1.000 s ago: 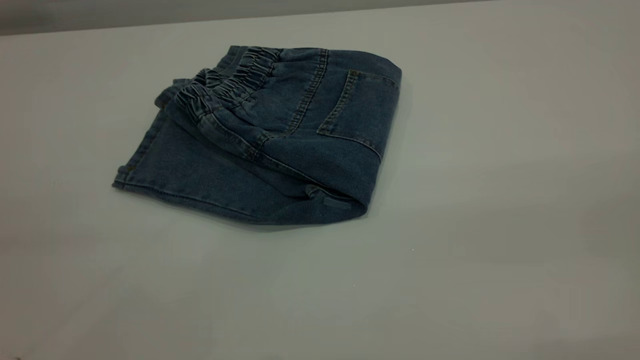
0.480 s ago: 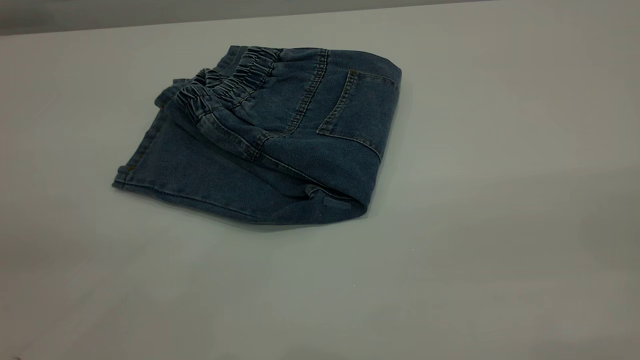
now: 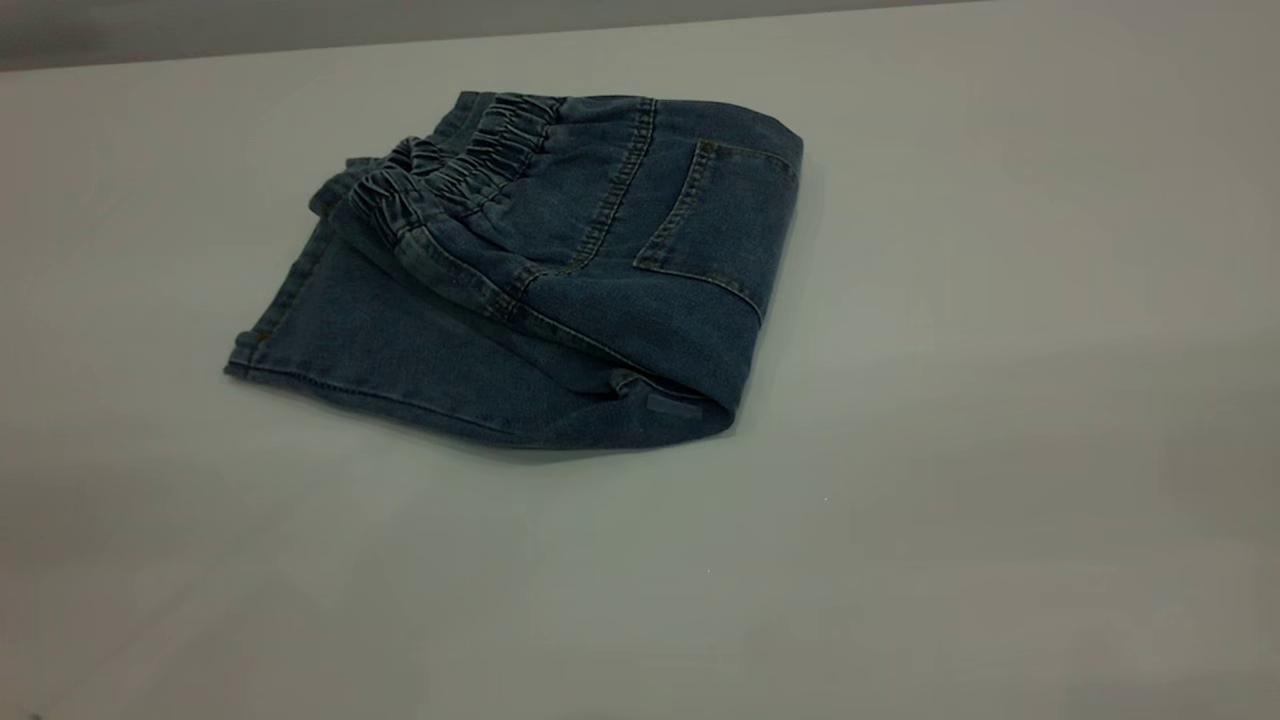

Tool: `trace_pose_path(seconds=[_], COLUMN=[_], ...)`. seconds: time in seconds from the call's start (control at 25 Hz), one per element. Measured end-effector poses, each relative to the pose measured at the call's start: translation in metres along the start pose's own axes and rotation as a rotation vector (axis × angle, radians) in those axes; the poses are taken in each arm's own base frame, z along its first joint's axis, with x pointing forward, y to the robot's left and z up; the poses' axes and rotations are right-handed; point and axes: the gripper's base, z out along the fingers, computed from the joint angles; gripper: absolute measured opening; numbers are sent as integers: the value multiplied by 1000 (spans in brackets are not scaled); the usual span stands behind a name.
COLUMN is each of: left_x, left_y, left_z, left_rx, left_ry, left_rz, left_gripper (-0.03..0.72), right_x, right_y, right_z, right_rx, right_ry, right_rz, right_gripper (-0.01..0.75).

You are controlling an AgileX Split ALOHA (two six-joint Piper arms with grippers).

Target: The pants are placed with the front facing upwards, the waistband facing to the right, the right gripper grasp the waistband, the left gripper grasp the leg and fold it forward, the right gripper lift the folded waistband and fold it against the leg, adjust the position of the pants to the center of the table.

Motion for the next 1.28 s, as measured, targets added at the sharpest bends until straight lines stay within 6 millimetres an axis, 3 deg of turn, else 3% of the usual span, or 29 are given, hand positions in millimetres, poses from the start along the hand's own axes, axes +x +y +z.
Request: trace_pose_path(seconds=[0.44,0.8,1.28], left_x=[13,15,19], left_y=[3,3,7], left_z=[-19,-21,-26], left_rx=[8,8,-242], left_ry=[-147,-160,-193], left_rz=[-8,-13,-232], left_gripper=[417,417,417], right_x=[0,0,0], right_y=[0,0,0], right_z=[0,0,0], right_rx=[0,-1,-26], right_ry=[0,0,-1], right_rz=[0,1,-10], right_gripper=[584,584,584])
